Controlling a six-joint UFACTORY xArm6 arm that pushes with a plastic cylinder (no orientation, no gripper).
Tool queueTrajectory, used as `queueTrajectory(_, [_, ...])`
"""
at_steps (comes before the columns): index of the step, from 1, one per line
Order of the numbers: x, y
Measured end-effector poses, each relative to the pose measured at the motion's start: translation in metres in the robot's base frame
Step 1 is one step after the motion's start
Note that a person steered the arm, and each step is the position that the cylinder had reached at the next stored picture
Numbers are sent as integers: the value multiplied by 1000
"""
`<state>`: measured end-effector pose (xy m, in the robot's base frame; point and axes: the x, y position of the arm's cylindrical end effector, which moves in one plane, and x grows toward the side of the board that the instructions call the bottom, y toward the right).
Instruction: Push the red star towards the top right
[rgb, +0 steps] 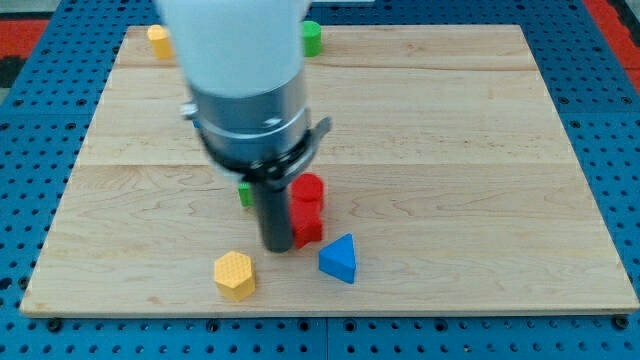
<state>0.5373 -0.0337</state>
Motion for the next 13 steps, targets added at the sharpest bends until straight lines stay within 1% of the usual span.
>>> queueTrajectory(1, [-44, 44])
queueTrajectory(2, [-50, 95])
queueTrajectory(3, [-90, 111])
queueTrajectory(4, [-112, 83])
queueTrajectory(5, [-86, 63])
queueTrajectory(6, [-119, 63])
queueTrajectory(7, [-170, 100])
queueTrajectory(8, [-202, 114])
queueTrajectory(9, [-171, 95])
queueTrajectory(10, [-184, 42])
queueTrajectory(11, [-225, 91])
queueTrajectory(12, [-286, 143])
queueTrajectory(13, [-298, 180])
